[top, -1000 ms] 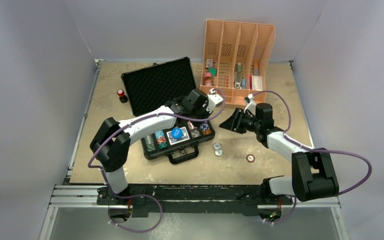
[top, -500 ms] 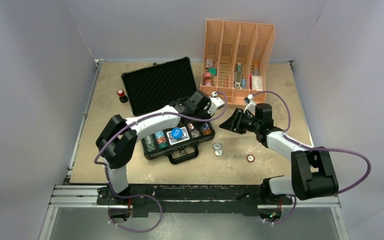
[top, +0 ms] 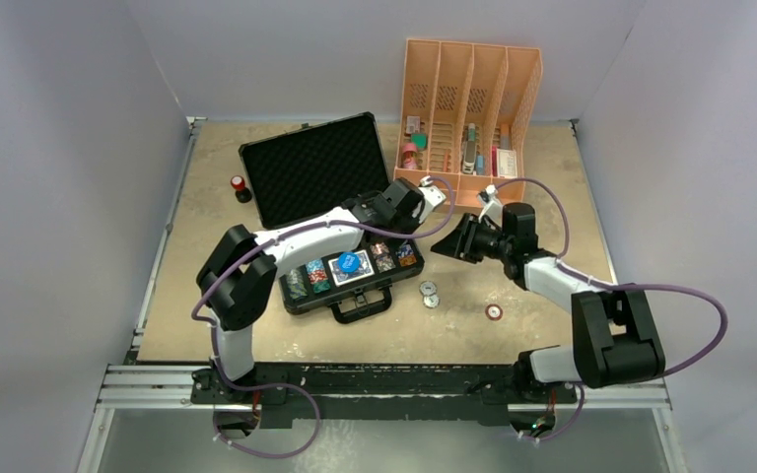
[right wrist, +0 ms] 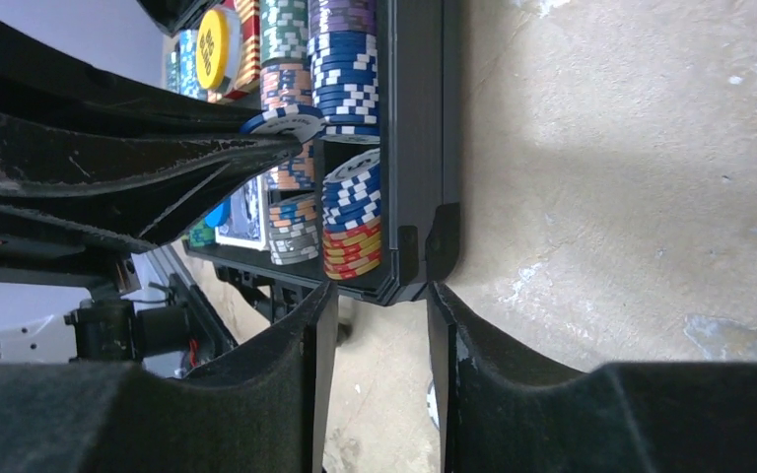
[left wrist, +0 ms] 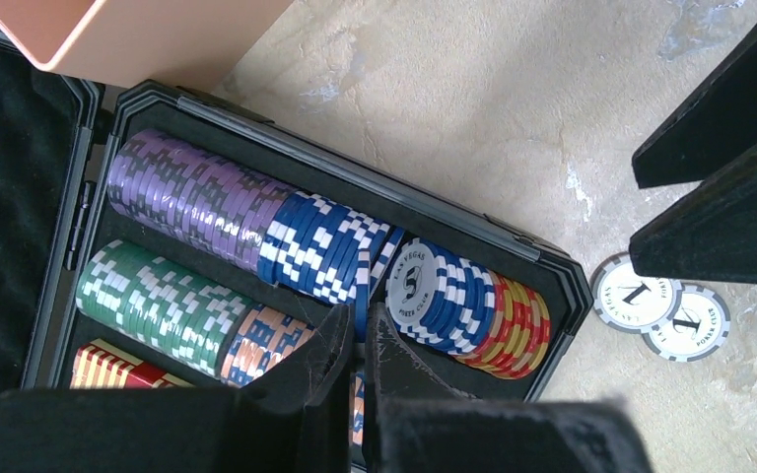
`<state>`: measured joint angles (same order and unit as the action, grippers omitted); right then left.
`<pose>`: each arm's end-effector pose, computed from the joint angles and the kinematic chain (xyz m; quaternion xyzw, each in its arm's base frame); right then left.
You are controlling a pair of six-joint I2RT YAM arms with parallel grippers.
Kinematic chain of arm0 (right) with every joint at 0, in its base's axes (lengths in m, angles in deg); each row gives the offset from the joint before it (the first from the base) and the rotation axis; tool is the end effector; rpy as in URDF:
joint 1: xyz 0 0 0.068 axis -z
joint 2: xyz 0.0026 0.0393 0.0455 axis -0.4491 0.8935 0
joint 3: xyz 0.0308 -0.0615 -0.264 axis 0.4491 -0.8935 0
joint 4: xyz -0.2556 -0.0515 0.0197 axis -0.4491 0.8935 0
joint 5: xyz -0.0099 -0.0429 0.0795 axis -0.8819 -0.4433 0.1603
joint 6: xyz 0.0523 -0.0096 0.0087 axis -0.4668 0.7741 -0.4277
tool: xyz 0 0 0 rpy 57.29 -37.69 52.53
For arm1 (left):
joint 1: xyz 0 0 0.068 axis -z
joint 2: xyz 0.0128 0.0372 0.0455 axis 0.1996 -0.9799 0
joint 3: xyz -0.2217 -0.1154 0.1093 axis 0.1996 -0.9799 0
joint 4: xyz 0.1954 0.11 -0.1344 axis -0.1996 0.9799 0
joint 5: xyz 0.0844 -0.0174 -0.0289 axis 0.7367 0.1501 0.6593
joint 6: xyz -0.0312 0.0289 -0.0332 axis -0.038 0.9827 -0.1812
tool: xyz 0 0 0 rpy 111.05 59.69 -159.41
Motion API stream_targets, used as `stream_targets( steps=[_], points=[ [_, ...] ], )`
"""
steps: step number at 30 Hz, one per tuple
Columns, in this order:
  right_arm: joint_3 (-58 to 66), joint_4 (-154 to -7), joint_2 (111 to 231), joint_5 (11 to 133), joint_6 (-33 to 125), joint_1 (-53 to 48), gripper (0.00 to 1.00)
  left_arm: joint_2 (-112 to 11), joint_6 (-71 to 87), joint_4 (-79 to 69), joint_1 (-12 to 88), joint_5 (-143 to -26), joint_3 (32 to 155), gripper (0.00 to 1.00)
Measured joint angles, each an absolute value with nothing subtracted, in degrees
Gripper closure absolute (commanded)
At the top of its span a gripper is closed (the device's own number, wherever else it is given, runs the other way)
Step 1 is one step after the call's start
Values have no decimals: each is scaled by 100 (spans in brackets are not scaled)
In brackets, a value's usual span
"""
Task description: Pack up texas hold em set
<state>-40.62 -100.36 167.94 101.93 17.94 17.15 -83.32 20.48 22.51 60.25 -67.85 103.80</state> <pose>0.2598 0.0657 0.1871 0.0138 0.8260 0.4407 0.3513 0.2785 -0.3098 0.2290 0.3748 0.8619 -0.0733 0.3335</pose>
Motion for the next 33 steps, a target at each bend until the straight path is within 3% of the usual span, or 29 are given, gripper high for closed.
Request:
stream_targets(
  steps=[7,12,33],
  points=[
    [-3832,-10198,17146,10453,1879,1465,82,-8376,2059,2232,6033,-6638,10431,100],
    [-3481,-10412,17535,10468,1873,1201,91,-8389,2070,2203,6007,-6511,10433,100],
    [-2816,-11301,19030,10342,1464,899,95,-8234,2109,2002,5955,-6658,10188,100]
  ],
)
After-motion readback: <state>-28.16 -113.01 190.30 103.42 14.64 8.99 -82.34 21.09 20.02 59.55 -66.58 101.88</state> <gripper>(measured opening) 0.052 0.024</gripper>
